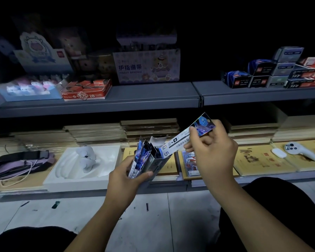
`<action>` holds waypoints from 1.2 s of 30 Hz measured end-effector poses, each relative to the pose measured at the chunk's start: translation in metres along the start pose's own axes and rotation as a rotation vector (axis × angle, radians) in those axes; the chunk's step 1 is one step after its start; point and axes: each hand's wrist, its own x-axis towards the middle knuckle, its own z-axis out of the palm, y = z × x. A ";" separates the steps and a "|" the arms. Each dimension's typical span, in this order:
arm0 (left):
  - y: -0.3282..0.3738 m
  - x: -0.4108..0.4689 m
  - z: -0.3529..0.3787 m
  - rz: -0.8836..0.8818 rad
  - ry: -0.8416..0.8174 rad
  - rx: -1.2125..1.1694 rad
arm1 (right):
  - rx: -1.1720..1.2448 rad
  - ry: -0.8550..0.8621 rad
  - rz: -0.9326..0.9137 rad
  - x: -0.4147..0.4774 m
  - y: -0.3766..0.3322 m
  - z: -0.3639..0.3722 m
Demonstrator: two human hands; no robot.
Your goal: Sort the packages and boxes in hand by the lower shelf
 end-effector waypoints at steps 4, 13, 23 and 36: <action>0.002 -0.001 0.002 0.026 -0.013 0.017 | -0.045 -0.174 -0.022 -0.007 0.001 0.005; 0.004 -0.006 0.002 0.074 0.003 0.117 | -0.277 -0.491 0.102 -0.021 0.005 0.022; 0.003 -0.005 0.002 0.134 0.016 0.178 | -0.203 -0.429 0.224 -0.016 0.008 0.014; -0.004 -0.008 0.003 0.266 0.007 0.239 | -0.059 -0.733 0.579 -0.023 -0.004 0.017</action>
